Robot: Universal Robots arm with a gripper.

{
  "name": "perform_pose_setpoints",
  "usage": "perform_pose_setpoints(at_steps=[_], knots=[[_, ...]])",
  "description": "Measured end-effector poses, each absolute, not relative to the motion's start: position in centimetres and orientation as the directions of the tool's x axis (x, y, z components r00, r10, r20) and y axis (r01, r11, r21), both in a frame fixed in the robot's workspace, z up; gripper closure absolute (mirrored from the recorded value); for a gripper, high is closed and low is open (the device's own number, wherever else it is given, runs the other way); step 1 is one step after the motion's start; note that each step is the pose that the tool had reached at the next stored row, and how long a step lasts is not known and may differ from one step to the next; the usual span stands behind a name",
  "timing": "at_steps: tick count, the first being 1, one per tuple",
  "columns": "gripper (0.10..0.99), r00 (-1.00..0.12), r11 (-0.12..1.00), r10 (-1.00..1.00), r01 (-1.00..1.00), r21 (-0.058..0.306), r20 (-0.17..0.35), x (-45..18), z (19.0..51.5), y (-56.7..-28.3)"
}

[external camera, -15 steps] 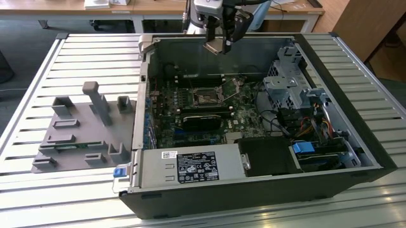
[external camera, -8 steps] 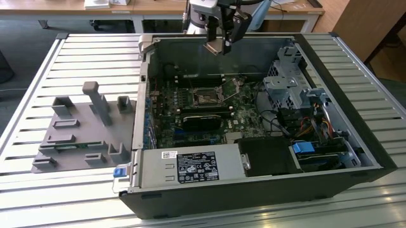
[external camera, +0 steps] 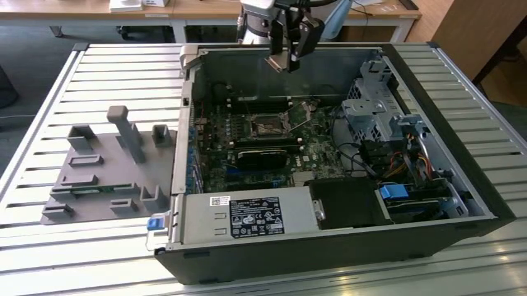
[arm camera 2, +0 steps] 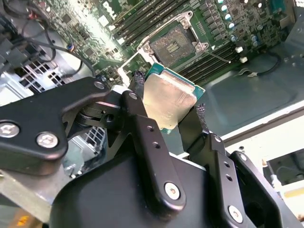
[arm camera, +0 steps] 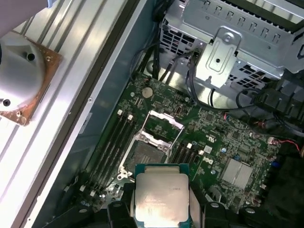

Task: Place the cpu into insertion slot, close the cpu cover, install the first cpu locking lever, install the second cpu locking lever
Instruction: 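Place the cpu into insertion slot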

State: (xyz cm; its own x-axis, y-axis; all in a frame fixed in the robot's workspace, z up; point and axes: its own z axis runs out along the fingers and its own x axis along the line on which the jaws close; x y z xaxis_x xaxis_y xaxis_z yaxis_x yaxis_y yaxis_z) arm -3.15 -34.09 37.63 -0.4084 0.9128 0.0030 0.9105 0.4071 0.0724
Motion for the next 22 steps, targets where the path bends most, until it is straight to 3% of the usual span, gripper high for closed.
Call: perform_pose_setpoints(at_steps=[22], knots=[[0.545, -0.166, 0.166, 0.986, 0.984, 0.07, -0.003, -3.15, 37.13, -33.79]])
